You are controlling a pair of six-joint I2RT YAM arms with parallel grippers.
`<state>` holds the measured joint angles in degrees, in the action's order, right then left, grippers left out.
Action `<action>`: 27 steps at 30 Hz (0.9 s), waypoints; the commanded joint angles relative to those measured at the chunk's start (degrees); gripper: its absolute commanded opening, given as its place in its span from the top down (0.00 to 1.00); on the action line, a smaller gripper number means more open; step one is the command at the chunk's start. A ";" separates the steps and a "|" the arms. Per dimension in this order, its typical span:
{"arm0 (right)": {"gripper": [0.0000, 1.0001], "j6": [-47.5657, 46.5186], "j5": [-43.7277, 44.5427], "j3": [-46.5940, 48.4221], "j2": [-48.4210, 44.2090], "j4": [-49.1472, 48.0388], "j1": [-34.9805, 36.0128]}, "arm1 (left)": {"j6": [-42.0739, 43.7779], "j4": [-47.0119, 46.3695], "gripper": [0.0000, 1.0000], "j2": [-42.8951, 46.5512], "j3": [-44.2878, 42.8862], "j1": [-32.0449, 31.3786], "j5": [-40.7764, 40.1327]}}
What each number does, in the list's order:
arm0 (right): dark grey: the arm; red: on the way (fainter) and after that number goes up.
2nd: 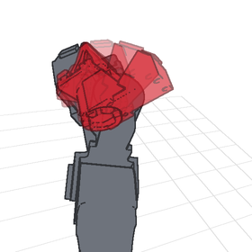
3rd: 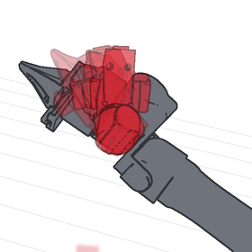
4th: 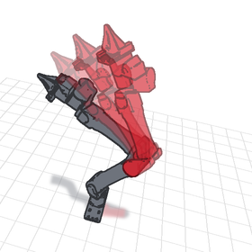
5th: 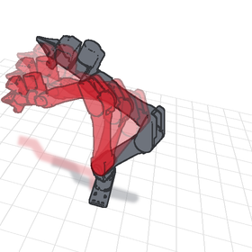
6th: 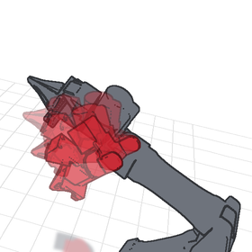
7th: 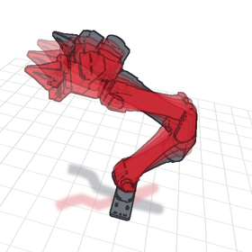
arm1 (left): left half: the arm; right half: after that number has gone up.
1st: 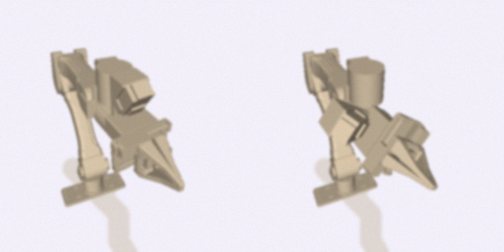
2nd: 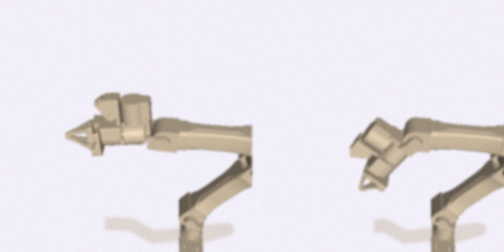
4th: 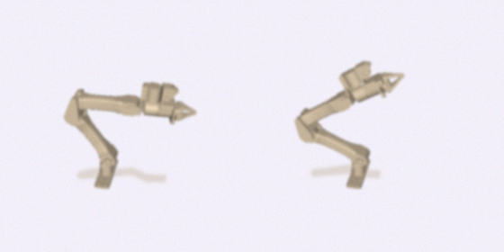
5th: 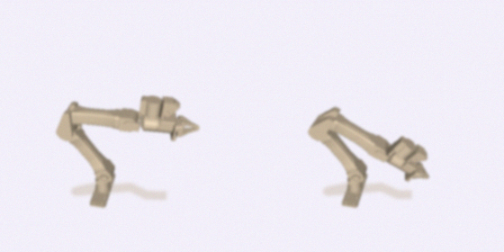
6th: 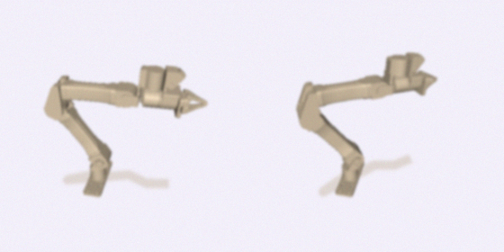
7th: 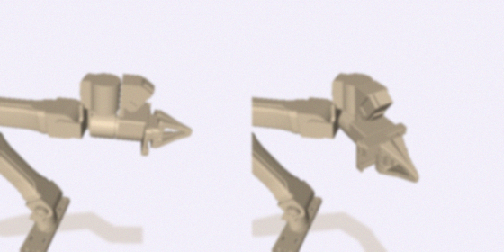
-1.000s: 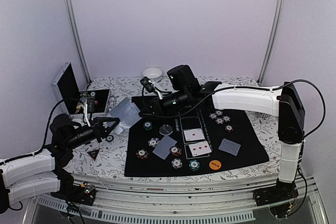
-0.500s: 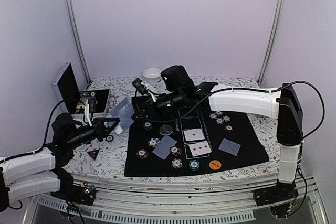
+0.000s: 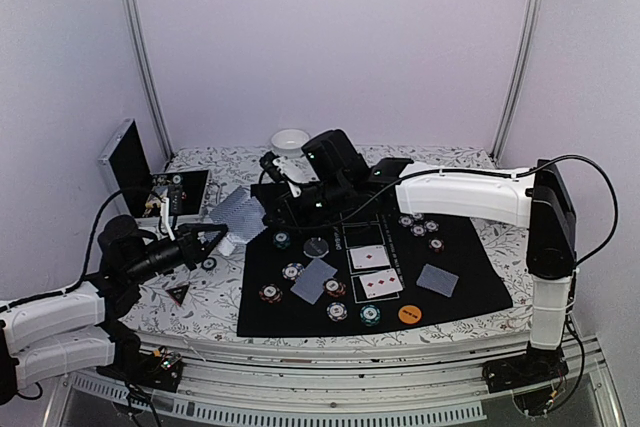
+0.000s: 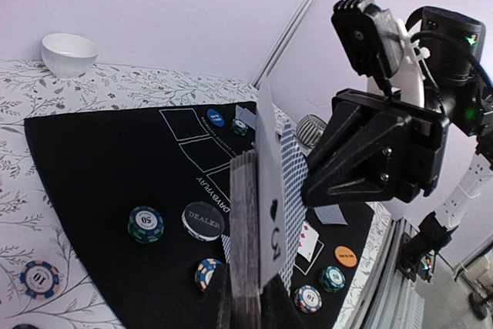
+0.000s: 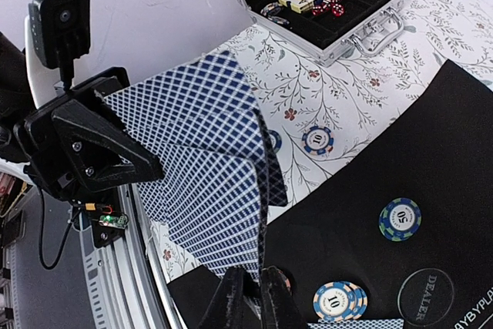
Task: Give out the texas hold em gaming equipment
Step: Pick up the poker card from the face-down deck piles.
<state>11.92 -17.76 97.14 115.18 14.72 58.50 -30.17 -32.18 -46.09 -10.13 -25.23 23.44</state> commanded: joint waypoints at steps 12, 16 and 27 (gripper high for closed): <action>0.87 -3.87 1.14 -0.33 -1.07 -0.19 3.66 | 0.67 -0.77 1.00 0.38 0.07 -0.47 -1.25; 0.84 -4.61 0.56 -0.85 -1.68 -1.69 4.07 | 0.65 -0.79 1.00 0.38 0.28 -0.43 -1.09; 0.55 -4.16 3.79 3.74 2.02 -3.29 3.58 | 0.27 -2.02 1.00 1.29 1.15 -0.47 0.19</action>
<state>7.77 -15.22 97.69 115.46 13.21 62.24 -30.17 -32.29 -45.84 -9.85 -25.23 23.29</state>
